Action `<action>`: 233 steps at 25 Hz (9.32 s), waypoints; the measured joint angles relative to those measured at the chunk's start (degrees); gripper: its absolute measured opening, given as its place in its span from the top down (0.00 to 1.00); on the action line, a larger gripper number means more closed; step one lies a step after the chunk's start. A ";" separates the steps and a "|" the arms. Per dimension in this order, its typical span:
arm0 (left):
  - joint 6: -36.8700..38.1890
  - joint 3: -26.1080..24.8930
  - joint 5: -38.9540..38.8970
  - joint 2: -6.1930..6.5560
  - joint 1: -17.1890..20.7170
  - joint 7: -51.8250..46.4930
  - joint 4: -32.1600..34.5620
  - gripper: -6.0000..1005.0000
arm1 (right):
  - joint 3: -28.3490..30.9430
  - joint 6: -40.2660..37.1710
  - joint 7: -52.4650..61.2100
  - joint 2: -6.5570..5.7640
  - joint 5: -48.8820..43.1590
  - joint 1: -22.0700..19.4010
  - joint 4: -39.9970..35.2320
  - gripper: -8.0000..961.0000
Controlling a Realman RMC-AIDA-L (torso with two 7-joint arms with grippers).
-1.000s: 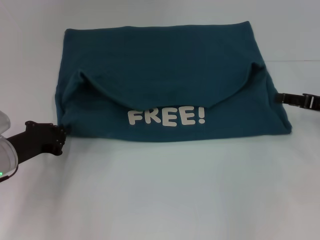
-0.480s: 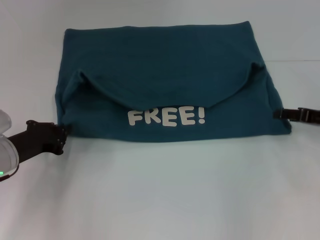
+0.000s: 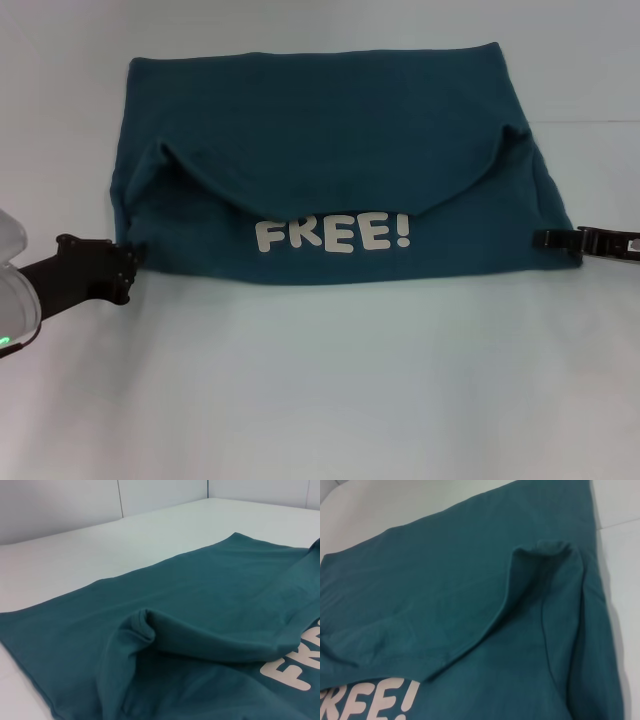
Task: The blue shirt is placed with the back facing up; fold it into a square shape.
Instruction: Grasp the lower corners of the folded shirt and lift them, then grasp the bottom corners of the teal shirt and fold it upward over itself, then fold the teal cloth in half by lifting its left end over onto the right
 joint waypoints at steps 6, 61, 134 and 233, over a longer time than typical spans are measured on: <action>-0.04 0.08 0.00 0.00 -0.10 -0.09 0.00 0.99 | -0.04 0.04 0.01 0.08 0.01 0.20 0.55 0.41; 24.92 -2.46 4.46 -0.26 11.94 -10.39 11.91 0.99 | 3.85 -19.04 -18.11 -1.05 13.90 -15.03 -1.04 0.99; -6.91 -15.68 17.45 1.51 -16.90 -20.69 -3.86 0.99 | 14.66 3.04 -29.21 -0.71 9.52 6.80 4.31 0.99; 19.46 -7.24 3.48 -0.52 6.21 -46.60 14.88 0.14 | 7.83 -21.30 -15.07 -1.75 13.37 -4.35 -4.01 0.18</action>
